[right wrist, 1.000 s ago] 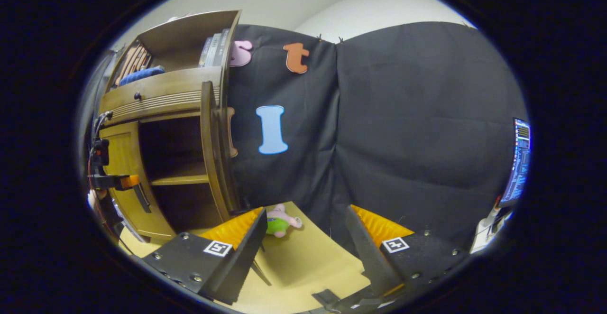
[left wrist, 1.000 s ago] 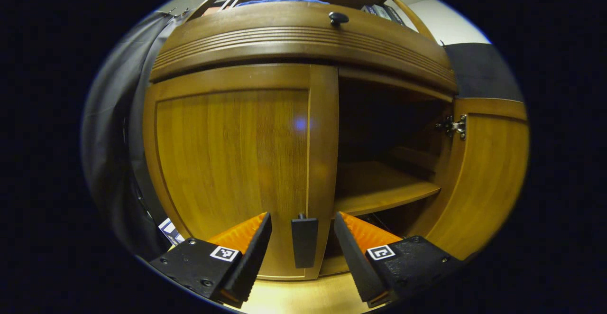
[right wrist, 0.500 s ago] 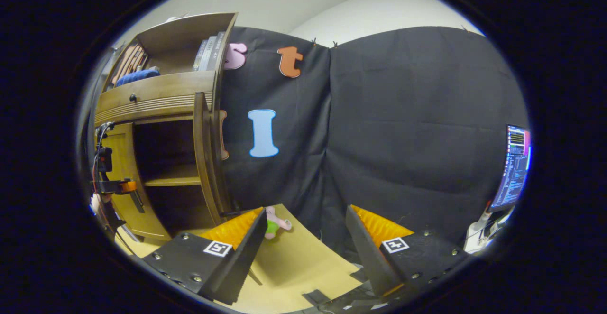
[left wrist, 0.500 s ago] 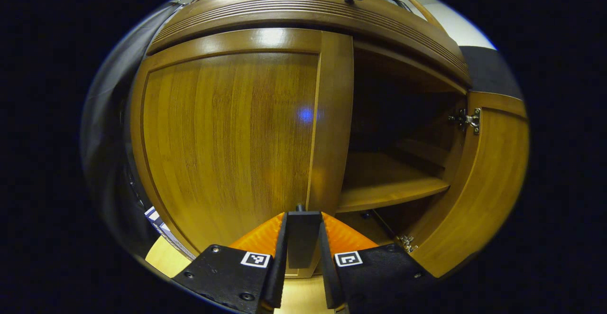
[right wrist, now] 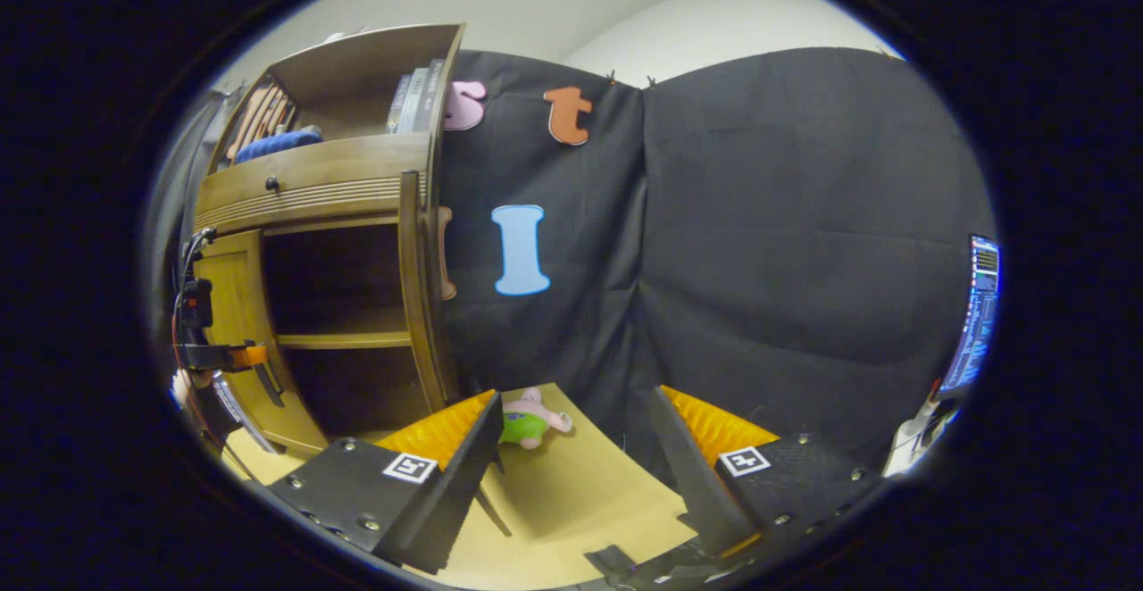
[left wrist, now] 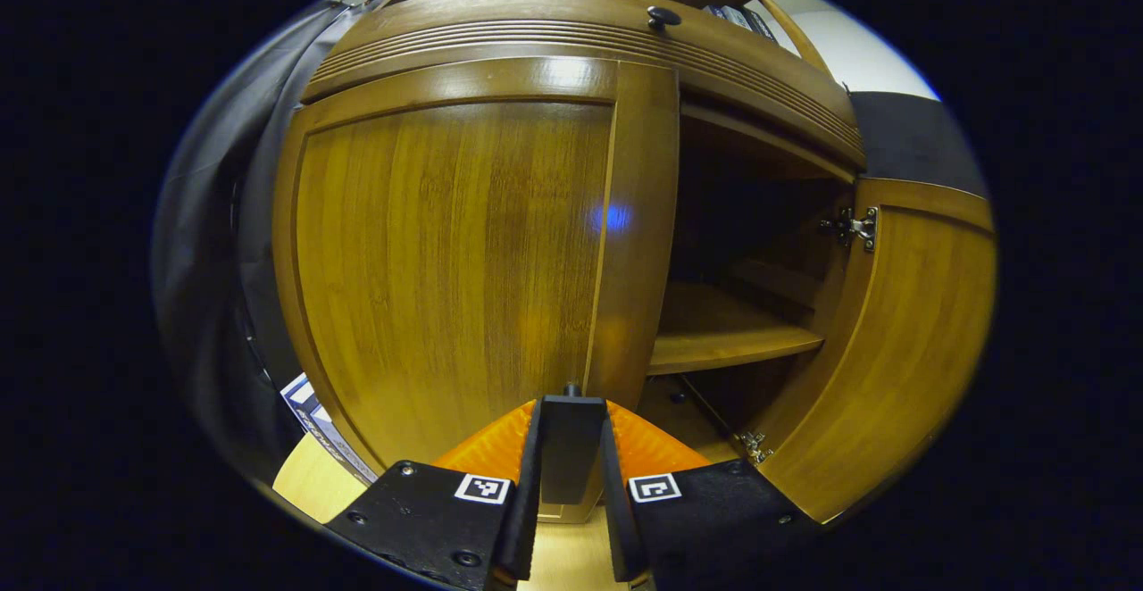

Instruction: Open the right door of the double-door shoe cabinet with the right hand, and open the left door with the left hand.

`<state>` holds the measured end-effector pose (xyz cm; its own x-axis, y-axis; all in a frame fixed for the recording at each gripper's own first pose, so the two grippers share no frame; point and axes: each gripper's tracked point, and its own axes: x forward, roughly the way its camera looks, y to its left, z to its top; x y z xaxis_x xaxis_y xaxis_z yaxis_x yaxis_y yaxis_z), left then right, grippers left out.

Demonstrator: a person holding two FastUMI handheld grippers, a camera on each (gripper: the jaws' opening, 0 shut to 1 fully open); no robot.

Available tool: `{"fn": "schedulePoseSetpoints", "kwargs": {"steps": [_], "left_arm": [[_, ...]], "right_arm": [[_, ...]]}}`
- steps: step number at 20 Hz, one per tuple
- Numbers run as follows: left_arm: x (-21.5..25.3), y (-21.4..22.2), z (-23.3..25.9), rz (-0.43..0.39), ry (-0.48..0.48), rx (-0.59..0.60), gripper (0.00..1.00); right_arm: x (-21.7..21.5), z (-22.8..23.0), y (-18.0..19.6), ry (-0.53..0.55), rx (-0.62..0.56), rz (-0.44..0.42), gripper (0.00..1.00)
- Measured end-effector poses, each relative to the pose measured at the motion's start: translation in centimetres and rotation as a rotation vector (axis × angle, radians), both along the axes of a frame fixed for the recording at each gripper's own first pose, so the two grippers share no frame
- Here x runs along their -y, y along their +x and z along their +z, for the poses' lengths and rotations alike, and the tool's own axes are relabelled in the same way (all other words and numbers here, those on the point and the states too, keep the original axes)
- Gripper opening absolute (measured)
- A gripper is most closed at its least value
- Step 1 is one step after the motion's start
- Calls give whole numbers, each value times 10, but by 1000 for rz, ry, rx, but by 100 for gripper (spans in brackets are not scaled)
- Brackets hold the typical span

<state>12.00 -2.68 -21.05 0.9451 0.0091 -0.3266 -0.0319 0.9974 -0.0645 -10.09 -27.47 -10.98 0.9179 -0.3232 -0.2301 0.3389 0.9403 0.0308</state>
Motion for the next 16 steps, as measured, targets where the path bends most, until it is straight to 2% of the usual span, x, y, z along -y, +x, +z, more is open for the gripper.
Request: {"fn": "schedulePoseSetpoints", "kwargs": {"steps": [8, 16], "left_arm": [[-6, -35, 5, 4, -14, -1, 34], [-20, -76, 11, 21, -38, 2, 34]], "right_arm": [[-21, -4, -2, 21, -4, 66, 99], [-63, -1, 15, 22, -15, 184, 99]]}}
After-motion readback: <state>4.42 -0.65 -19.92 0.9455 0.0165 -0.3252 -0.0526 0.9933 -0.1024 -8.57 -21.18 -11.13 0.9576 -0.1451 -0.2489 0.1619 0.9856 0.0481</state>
